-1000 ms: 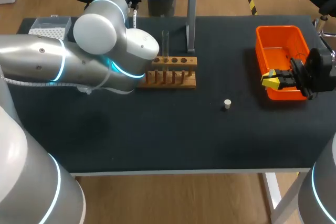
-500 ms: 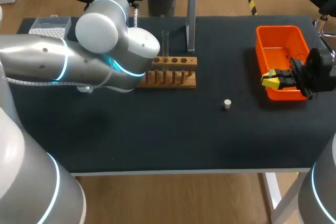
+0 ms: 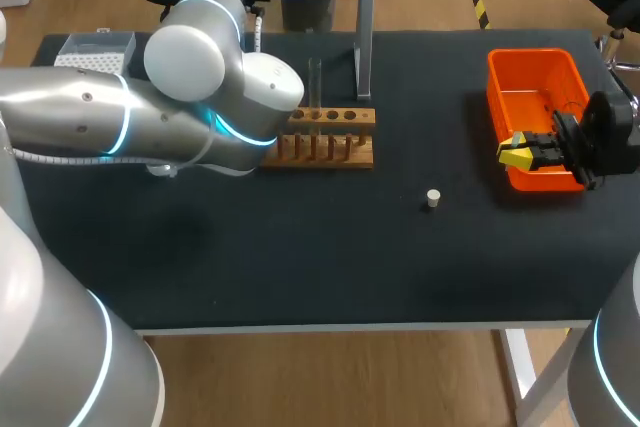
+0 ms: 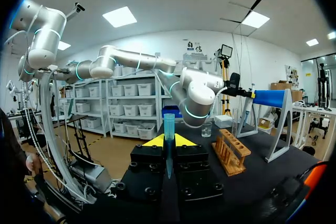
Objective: Invert the test tube, pick up the pipette, mount the tip to pipette, aspirate from beaker and dispense into the tube, eject the tip, return the pipette, and cap with the stopper.
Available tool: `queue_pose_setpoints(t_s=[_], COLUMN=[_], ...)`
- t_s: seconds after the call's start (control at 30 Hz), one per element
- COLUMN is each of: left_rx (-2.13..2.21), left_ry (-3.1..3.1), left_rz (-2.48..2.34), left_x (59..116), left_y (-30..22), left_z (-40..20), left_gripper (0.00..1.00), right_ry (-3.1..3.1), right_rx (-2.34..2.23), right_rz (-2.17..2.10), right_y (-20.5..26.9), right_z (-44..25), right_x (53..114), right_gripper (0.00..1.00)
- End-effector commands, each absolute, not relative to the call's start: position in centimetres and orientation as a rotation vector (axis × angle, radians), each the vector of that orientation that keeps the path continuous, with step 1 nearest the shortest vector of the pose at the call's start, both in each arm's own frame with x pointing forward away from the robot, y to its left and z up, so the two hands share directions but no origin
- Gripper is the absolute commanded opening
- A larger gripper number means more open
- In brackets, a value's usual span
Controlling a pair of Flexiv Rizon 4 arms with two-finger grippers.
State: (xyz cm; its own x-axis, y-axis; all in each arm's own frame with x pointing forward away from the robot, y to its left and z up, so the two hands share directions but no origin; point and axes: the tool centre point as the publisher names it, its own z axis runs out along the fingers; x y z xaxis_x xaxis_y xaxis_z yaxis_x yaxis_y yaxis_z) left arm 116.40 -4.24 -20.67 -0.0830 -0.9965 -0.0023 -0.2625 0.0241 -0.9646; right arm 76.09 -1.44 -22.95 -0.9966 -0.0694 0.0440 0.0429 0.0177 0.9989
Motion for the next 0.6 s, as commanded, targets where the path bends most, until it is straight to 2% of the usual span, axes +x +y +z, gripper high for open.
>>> queue_pose_setpoints(t_s=[0.03, 0.6], left_rx=[-1.351, -1.345], left_ry=[1.464, 1.431], left_rz=[-1.124, -1.135], left_x=[116.59, 116.82], left_y=[-4.39, -4.46], left_z=[-20.94, -21.23], left_gripper=[0.4, 0.44], right_ry=[-2.182, -2.182], right_rx=[0.03, 0.03], right_rz=[-2.147, -2.147], right_y=[-1.52, -1.52], right_z=[-22.98, -22.98], right_x=[76.08, 76.08], right_gripper=[0.0, 0.0])
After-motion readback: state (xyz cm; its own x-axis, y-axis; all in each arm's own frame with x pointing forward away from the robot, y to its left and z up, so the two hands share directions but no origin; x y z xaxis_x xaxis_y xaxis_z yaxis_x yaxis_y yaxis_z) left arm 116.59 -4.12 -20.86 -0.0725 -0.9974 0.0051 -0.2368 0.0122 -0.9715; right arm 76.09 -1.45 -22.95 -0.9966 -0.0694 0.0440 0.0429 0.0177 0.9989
